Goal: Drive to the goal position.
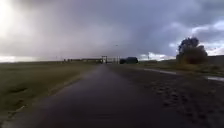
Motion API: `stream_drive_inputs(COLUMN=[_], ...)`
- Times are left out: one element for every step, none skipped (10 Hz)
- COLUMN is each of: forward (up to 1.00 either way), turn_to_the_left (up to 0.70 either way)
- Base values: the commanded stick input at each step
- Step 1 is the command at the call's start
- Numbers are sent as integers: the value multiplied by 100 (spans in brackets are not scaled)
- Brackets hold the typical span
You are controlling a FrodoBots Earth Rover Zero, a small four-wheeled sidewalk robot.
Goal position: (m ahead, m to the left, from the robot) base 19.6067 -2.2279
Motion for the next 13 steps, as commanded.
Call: stream_drive_inputs(forward=[70,70,70,70,70,70,70,70,70,70,70,70,70], turn_to_the_left=[0,0,0,0,0,0,0,0,0,0,0,0,0])
